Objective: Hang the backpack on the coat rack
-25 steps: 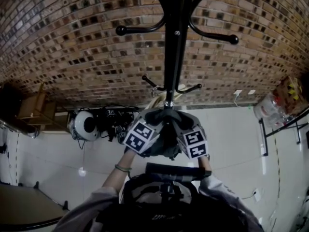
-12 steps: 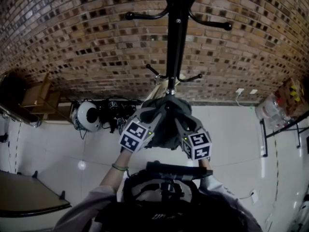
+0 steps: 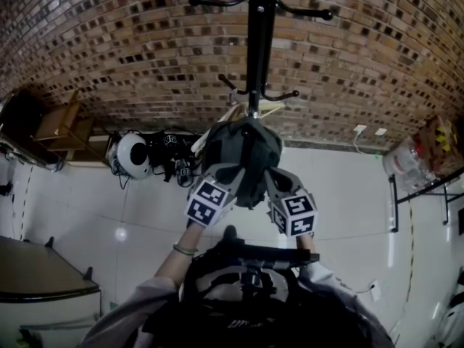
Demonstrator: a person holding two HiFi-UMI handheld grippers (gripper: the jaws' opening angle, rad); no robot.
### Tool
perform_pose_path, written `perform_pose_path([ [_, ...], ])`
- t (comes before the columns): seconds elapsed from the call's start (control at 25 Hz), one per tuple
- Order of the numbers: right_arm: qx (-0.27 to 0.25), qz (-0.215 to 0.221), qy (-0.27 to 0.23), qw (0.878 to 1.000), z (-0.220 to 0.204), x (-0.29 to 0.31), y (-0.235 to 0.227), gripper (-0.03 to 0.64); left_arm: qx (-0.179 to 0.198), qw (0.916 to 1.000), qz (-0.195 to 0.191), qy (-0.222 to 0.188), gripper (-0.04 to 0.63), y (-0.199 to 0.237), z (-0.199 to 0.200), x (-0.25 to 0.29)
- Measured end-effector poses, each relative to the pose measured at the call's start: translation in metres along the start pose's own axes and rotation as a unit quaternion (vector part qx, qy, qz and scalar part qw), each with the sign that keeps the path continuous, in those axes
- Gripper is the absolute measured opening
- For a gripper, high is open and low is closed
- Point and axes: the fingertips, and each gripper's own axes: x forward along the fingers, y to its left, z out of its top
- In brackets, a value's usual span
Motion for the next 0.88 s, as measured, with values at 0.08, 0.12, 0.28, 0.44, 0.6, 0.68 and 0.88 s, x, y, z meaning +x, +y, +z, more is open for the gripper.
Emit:
perform_pose_path([
  [0.08,-0.002,0.006,0.009,1.0,-0.007,-0.01,0.004,0.009,-0.009,1.0,0.004,-0.001,0.009,-0.011,-0.004,-0.003],
  [0.12,-0.002,0.008,0.011,1.0,-0.01,-0.015,0.006,0.011,-0.014,0.9999,0.005,-0.001,0.009,-0.017,-0.007,-0.006],
  [0.28,0.004,0.017,0.012,1.0,-0.024,-0.03,0.015,0.009,-0.035,0.9993,0.013,-0.001,0.009,-0.04,-0.019,-0.014],
  [0.44,0.014,0.021,0.021,0.999,-0.039,-0.045,0.02,0.009,-0.069,0.9973,0.021,-0.008,0.009,-0.062,-0.03,-0.021],
  [0.6,0.029,0.025,0.02,0.999,-0.045,-0.058,0.023,0.009,-0.078,0.9966,0.023,-0.005,0.009,-0.075,-0.038,-0.024],
  [0.68,0.03,0.023,0.019,0.999,-0.048,-0.063,0.023,0.009,-0.083,0.9962,0.027,-0.003,0.009,-0.077,-0.04,-0.026],
  [0.88,0.038,0.026,0.021,0.999,-0.053,-0.068,0.026,0.009,-0.086,0.9959,0.03,0.002,0.009,-0.081,-0.046,-0.026],
])
